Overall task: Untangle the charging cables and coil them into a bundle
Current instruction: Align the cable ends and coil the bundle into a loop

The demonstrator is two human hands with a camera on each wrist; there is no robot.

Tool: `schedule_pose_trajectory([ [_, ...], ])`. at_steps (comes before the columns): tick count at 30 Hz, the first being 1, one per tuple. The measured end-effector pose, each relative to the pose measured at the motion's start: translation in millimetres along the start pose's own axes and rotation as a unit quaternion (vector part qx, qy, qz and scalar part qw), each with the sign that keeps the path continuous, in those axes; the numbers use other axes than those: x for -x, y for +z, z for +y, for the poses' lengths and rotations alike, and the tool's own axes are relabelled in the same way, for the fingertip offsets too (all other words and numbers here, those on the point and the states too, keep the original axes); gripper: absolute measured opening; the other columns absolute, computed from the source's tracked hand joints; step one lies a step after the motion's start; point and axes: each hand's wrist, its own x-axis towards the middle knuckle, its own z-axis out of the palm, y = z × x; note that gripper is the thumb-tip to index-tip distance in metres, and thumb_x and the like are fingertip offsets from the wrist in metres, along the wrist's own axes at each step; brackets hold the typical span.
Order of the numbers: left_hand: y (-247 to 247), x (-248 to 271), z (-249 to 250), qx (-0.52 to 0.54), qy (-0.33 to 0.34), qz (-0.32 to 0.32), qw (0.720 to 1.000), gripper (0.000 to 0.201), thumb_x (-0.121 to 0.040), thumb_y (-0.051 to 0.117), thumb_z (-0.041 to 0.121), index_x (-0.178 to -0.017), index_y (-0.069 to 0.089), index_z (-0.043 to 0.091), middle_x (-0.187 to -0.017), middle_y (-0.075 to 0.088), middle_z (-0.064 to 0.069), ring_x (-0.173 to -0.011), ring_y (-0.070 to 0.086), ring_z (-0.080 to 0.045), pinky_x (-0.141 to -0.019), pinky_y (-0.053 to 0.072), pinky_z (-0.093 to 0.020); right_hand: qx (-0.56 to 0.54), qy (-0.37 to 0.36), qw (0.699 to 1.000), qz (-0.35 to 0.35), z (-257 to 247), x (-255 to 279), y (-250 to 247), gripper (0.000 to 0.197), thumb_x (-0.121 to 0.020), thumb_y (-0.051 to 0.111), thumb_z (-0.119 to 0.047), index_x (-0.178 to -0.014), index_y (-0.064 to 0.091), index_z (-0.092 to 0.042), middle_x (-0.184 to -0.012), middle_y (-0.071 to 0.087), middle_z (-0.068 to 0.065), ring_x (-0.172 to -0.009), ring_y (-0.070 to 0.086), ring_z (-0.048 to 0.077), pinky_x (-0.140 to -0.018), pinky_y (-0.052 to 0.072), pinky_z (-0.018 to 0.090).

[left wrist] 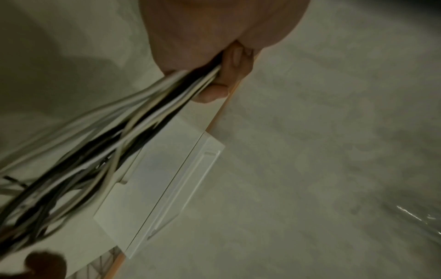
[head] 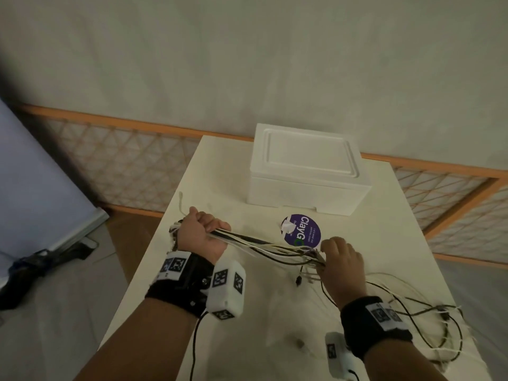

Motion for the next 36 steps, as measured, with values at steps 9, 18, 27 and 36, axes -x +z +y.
schedule_pose_trajectory([
  [9, 15.9, -9.7, 40.2, 0.032, 0.011, 0.010, 0.999, 0.049, -0.103, 0.030, 0.041, -0.058, 0.030, 0.022, -0.039, 0.026, 0.006, -0.030, 0.025, -0.010, -0.047, 0.033, -0.017, 0.006, -0.224, 0.961, 0.162, -21.3, 9.6, -9.6, 0.023, -0.069, 0.070, -0.010, -0.085, 0.062, -0.024, -0.119, 0.056, 0.002, -0.086, 0.055, 0.027, -0.069, 0.044, 0.033],
  [18, 35.0, -0.3, 50.6, 0.047, 0.014, -0.018, 0.999, 0.052, -0.101, 0.032, 0.033, -0.050, 0.030, 0.020, -0.043, 0.024, 0.005, -0.032, 0.023, -0.010, -0.045, 0.034, -0.014, -0.011, 0.278, 0.933, -0.230, 49.9, 26.2, 8.2, 0.104, -0.059, 0.077, -0.056, -0.144, 0.020, -0.038, -0.154, 0.020, -0.001, -0.127, 0.043, 0.033, -0.097, 0.042, 0.050],
  [27, 51.8, 4.2, 21.4, 0.028, 0.010, -0.082, 0.996, 0.047, -0.102, 0.031, 0.040, -0.059, 0.031, 0.023, -0.040, 0.028, 0.006, -0.031, 0.029, -0.008, -0.048, 0.035, -0.016, -0.259, 0.044, 0.965, -0.001, -23.1, -2.7, -55.6, 0.022, -0.084, 0.069, -0.032, -0.103, 0.069, -0.021, -0.104, 0.064, -0.009, -0.096, 0.058, 0.008, -0.082, 0.038, 0.018],
  [36, 76.9, 14.9, 49.7, -0.037, 0.037, -0.090, 0.995, 0.044, -0.099, 0.040, 0.041, -0.058, 0.032, 0.023, -0.043, 0.027, 0.006, -0.034, 0.026, -0.008, -0.053, 0.034, -0.020, -0.062, 0.200, 0.947, -0.245, 16.6, 45.1, 6.4, 0.053, -0.095, 0.031, -0.055, -0.093, 0.066, -0.016, -0.094, 0.069, 0.008, -0.089, 0.064, 0.026, -0.073, 0.047, 0.030],
])
